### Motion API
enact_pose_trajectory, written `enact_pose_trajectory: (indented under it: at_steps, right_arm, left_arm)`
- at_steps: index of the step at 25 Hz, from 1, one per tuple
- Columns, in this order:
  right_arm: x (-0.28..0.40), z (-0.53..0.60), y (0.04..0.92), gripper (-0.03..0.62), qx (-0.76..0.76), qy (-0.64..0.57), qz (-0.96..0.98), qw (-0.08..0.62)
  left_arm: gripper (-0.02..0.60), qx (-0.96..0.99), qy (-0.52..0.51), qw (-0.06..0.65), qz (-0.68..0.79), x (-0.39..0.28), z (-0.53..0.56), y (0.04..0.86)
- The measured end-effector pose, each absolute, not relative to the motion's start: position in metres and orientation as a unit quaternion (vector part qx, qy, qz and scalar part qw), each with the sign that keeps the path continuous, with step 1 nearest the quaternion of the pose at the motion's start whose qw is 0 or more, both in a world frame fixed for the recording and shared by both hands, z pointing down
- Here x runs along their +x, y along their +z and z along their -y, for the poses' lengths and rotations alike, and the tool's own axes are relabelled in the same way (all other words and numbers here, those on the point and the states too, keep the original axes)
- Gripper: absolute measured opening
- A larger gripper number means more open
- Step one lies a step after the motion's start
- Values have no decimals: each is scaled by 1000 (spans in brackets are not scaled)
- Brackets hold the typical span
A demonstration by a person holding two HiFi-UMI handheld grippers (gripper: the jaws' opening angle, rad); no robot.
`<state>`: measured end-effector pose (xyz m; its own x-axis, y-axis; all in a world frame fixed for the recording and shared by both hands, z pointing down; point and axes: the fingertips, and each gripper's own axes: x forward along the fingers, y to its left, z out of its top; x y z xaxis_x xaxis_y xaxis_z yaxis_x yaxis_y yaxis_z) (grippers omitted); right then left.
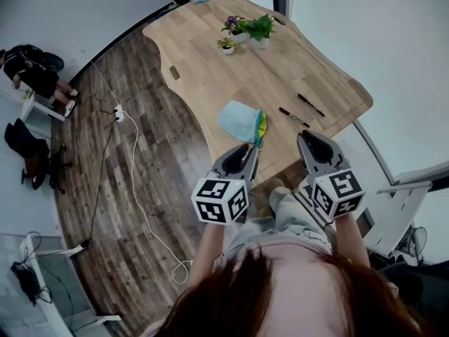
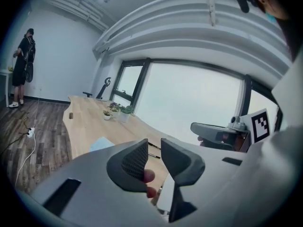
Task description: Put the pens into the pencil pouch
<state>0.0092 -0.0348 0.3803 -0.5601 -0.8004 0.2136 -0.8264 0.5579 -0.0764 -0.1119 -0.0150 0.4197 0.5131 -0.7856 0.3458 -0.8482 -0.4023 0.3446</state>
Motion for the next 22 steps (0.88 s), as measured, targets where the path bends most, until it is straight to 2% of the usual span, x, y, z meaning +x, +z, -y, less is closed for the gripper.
enact_pose_trajectory:
  at_steps: [4,22]
  right_arm:
    - [15,54,393,54,460,90,879,92]
    - [37,139,460,71,415,87,886,188]
  left_arm:
    - [89,826,70,258,497,-112,34,434]
    - [115,789,147,298,517,-110,105,518]
